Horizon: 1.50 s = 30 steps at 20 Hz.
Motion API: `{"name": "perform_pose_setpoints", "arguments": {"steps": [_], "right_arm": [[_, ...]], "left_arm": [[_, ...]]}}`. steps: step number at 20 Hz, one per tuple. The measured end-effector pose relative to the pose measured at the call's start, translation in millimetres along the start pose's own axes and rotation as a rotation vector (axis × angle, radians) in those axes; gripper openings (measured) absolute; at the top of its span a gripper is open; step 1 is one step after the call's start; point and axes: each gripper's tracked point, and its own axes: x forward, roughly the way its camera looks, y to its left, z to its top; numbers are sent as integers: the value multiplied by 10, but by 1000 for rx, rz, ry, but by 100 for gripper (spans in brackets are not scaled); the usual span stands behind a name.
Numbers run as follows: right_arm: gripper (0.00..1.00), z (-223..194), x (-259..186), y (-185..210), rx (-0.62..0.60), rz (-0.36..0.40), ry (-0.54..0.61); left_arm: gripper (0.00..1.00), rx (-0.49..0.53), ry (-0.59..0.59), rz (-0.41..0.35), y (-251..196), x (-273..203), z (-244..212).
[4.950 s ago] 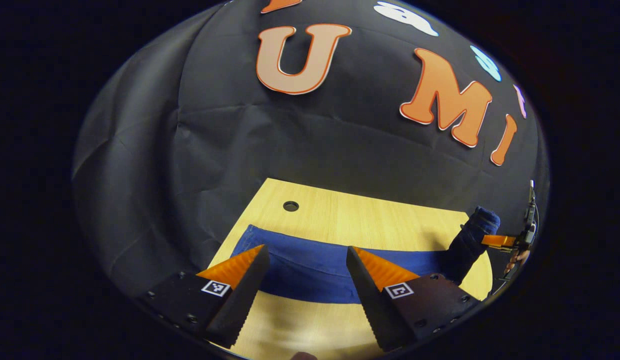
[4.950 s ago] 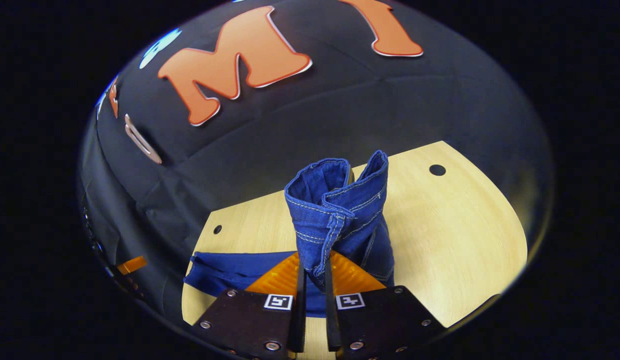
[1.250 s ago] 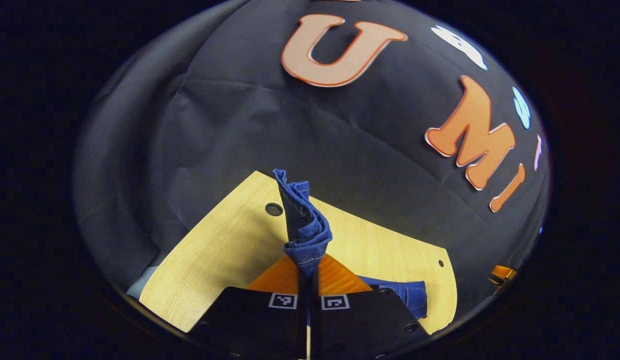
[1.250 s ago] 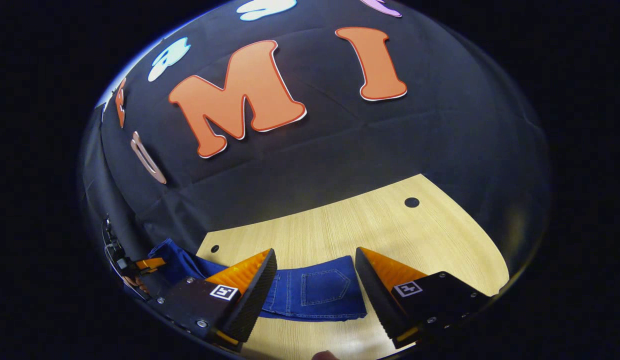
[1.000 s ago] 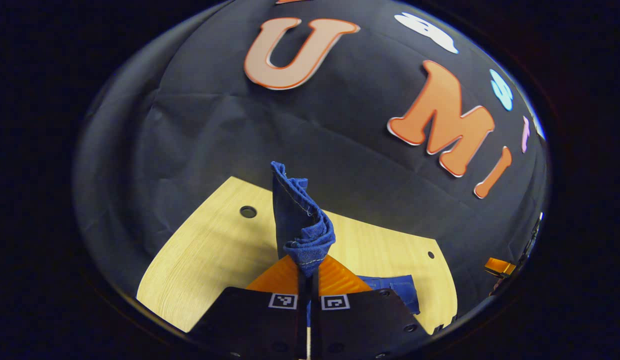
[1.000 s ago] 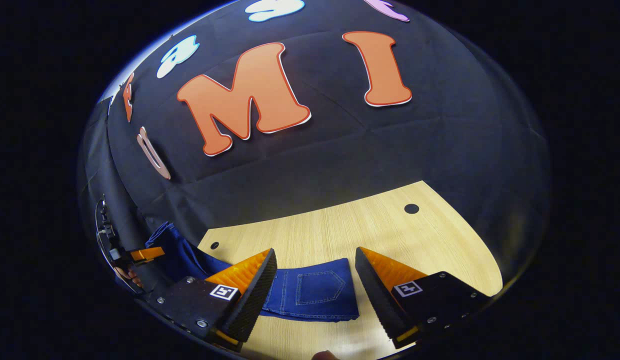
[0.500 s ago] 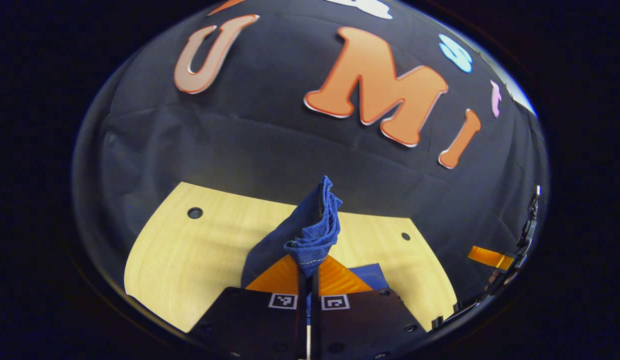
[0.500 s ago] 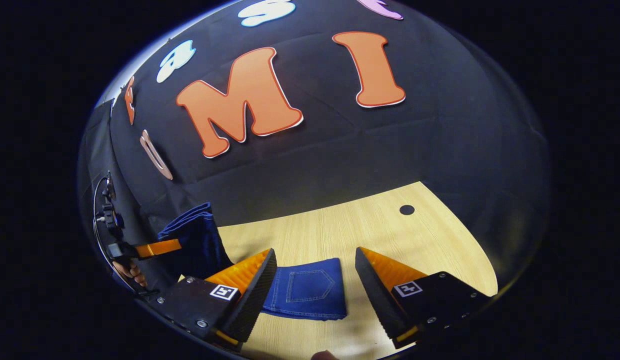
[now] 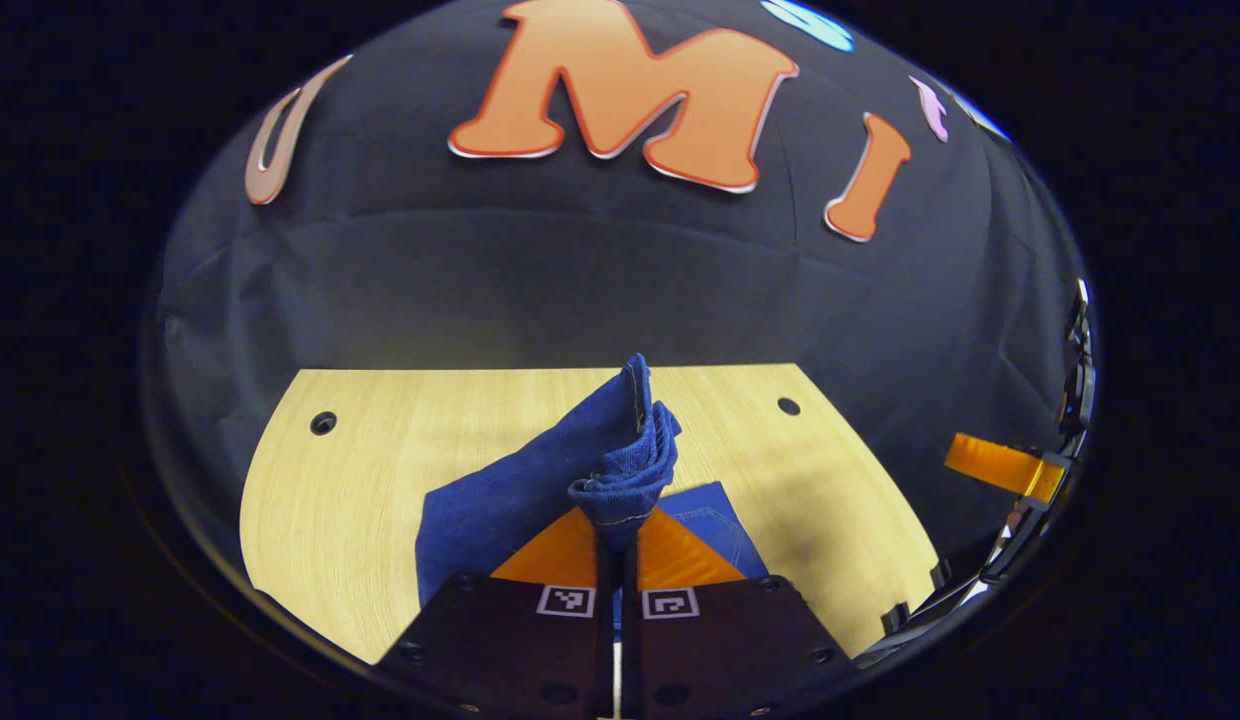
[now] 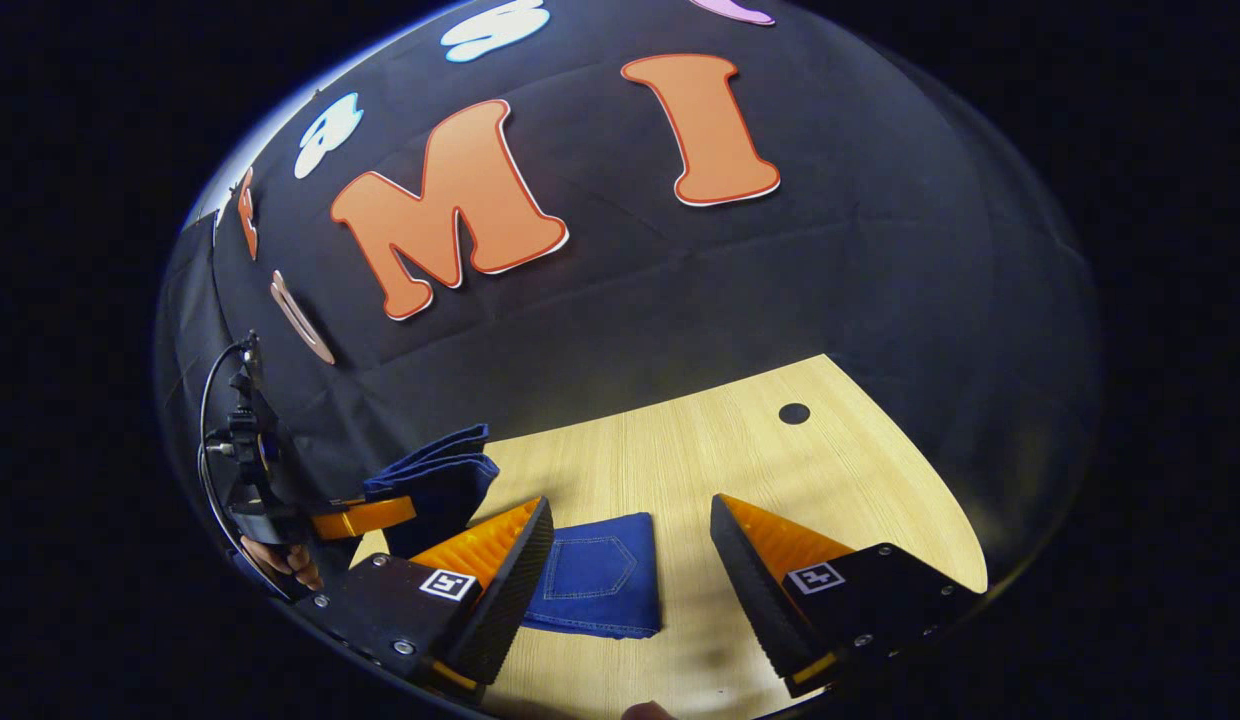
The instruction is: Grasp the waist and the cuffs of the jeans and fold them to make the two legs overlap; first hold the waist and fold one-third of the jeans toward the cuffs, then hold the cuffs and fold the remaining one-third in the same direction to finish folding.
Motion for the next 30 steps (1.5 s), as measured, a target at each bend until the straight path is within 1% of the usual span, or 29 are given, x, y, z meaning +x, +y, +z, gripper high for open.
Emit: {"name": "perform_pose_setpoints", "arguments": {"steps": [2,4,6,7,8,9,10,11,12,13,14,15,16,17,18,20,23,25,27,28,30], "right_arm": [[98,-21,5,-72,12,1,7],[97,-49,28,-137,20,-3,12],[98,-65,38,-199,24,-8,14],[98,-69,46,-227,28,-13,16],[98,-72,46,-248,32,-13,14],[98,-68,46,-259,36,-16,13],[98,-70,53,-277,34,-19,11],[97,-66,51,-269,27,-19,7],[97,-57,51,-250,26,-19,4],[97,-50,46,-222,27,-12,-1],[98,-35,54,-206,28,-13,-4],[97,-31,47,-178,25,-6,-11],[97,-22,36,-143,20,-7,-16],[98,-1,43,-92,12,-2,-21],[98,17,33,-57,2,-3,-33],[97,108,9,51,-36,-8,-73],[97,323,-76,255,-112,-8,-173],[97,446,-143,436,-166,11,-233],[97,581,-235,627,-220,28,-301],[96,648,-243,714,-241,35,-333],[96,734,-294,897,-265,56,-374]], "left_arm": [[3,32,45,-4,-179,85,-133],[4,88,137,-36,-380,138,-374],[12,142,167,-73,-547,116,-496],[17,161,171,-74,-577,110,-527],[28,175,183,-83,-615,116,-583],[33,178,177,-89,-648,78,-582],[33,171,166,-109,-719,84,-568],[49,165,139,-116,-743,38,-504],[58,168,111,-117,-733,6,-435],[60,180,90,-110,-712,-38,-366],[65,189,73,-101,-680,-80,-319],[75,189,53,-94,-657,-145,-259],[77,184,31,-86,-639,-172,-203],[84,171,0,-80,-609,-255,-113],[84,159,-32,-69,-565,-310,-23],[89,139,-119,-36,-449,-454,192],[90,127,-274,31,-231,-770,521],[90,117,-360,51,-177,-1026,710],[90,134,-449,101,-50,-1260,891],[89,149,-495,126,-6,-1346,964],[90,157,-580,165,85,-1565,1103]]}}
